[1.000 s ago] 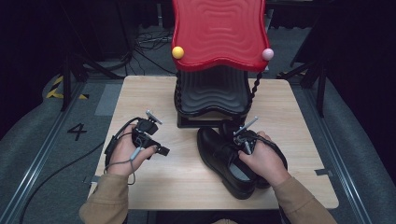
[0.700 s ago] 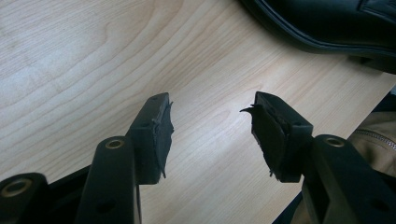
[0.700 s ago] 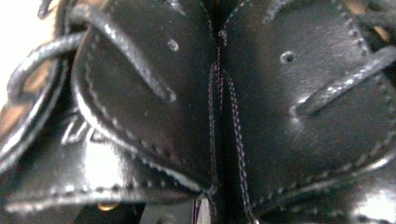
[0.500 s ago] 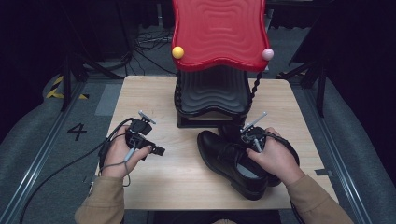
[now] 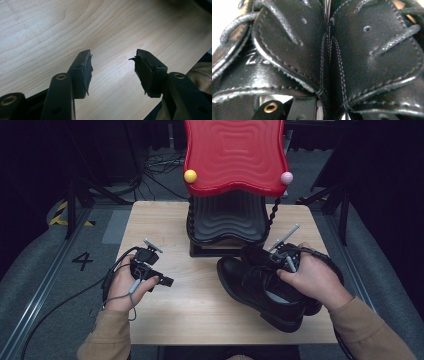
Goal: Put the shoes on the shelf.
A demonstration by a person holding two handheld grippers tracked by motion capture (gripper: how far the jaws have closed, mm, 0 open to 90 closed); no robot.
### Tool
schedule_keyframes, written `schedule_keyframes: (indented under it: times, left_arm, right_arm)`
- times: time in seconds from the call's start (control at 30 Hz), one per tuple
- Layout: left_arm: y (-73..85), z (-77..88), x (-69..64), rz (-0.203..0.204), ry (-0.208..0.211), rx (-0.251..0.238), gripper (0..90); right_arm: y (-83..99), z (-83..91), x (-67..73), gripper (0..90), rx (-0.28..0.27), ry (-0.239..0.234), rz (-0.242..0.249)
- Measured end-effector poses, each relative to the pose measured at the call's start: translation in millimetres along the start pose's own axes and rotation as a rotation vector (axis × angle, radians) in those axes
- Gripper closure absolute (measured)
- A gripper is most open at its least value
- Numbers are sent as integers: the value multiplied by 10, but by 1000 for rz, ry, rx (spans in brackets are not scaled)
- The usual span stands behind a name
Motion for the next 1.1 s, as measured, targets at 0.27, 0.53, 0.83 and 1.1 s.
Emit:
schedule_keyframes:
  times: [0.27, 0.53, 0.83, 1.1]
  left_arm:
    - [20, 26, 36, 10, 2, -7, 478]
    - [34, 40, 65, 22, 3, -17, 478]
    - [53, 48, 106, 33, 2, -21, 478]
    - [88, 52, 139, 44, -1, -18, 477]
  right_arm:
    - [20, 387, 106, 816, 0, -2, 4]
    - [27, 736, 199, 816, -21, -5, 16]
    - [6, 1059, 278, 815, -50, 2, 23]
    - [-7, 1346, 323, 815, -83, -16, 28]
Point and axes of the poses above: each handheld gripper's, and its own axes: z roughly backward along the jaws, y roughly out of its underside, x roughly to its left, the point moved 1 cm from there along -z, roughly forward along the jaws, and after that the axes turned 8 degrees about -y, right-handed, at the moved point
